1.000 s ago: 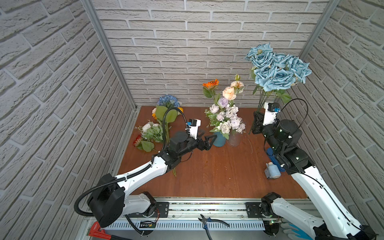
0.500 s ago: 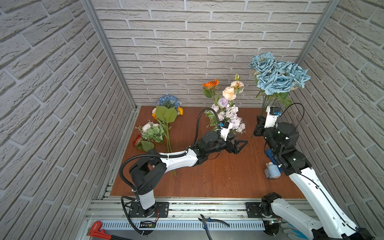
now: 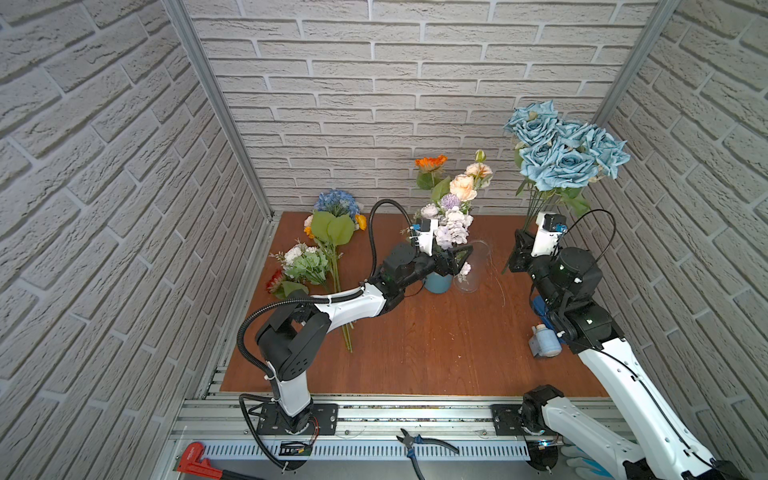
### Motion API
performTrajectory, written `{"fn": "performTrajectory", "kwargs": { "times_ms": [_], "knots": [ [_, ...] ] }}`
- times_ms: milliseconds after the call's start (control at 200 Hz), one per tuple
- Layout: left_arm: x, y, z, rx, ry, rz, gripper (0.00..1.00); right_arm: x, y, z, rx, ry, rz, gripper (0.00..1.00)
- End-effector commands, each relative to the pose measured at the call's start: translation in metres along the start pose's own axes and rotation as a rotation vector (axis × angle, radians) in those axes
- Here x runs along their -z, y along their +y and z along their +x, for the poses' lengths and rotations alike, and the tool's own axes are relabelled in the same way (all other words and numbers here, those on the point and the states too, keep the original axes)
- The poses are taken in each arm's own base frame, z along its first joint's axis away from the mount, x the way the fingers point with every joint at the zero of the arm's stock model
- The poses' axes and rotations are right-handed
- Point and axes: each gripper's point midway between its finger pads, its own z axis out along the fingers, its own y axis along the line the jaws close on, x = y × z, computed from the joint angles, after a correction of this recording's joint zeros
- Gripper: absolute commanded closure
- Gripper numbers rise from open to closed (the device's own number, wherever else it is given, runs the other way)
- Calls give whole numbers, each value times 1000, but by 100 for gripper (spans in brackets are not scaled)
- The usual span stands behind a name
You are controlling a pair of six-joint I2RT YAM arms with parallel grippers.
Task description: Arrange the flowers into the vase
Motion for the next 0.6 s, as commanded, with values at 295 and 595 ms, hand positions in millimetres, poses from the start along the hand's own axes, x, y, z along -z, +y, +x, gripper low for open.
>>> {"fn": "performTrajectory", "kwargs": {
  "times_ms": [295,595],
  "knots": [
    [22,-8,-56,7,-160,65,2,-27,21,-10,-162,-130,-112,94],
    [32,13,-67,19,-177,44,2,-43,43,-22,-225,-184,-228,94]
  ]
}}
